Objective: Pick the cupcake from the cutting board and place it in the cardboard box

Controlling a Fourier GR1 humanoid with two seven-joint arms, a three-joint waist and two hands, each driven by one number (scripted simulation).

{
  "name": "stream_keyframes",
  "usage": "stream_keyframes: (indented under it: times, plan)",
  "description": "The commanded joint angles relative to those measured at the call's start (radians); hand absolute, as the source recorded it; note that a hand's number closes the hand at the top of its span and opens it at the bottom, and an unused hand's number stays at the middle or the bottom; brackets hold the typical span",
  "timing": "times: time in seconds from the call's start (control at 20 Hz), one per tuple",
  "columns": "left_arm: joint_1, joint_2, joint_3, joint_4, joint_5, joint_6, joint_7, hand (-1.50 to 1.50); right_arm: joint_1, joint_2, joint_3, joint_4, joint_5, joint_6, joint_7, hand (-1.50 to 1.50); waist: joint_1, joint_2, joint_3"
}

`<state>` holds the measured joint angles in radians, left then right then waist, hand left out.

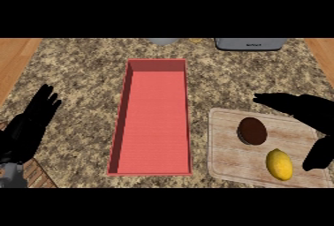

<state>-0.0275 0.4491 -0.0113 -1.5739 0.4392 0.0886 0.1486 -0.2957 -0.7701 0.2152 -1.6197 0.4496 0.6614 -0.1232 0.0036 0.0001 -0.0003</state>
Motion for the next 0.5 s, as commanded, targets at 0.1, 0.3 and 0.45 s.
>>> stream_keyframes:
  times: [0.1, 0.3, 0.45]
  plan:
    - [0.024, -0.026, 0.013, -0.117, -0.03, 0.016, 0.098, 0.0, -0.032, 0.076, -0.013, 0.034, 0.085, 0.056, 0.031, -1.5, 0.002, -0.001, 0.0]
    - [0.024, -0.047, 0.054, -0.028, -0.057, -0.051, 0.027, 0.0, 0.035, 0.045, -0.061, 0.052, 0.148, 0.041, -0.094, -1.5, -0.003, 0.0, 0.0]
    - [-0.019, -0.06, 0.064, -0.094, -0.05, -0.021, 0.126, 0.0, -0.023, 0.124, -0.037, 0.094, 0.185, 0.047, -0.094, -1.5, 0.0, 0.0, 0.0]
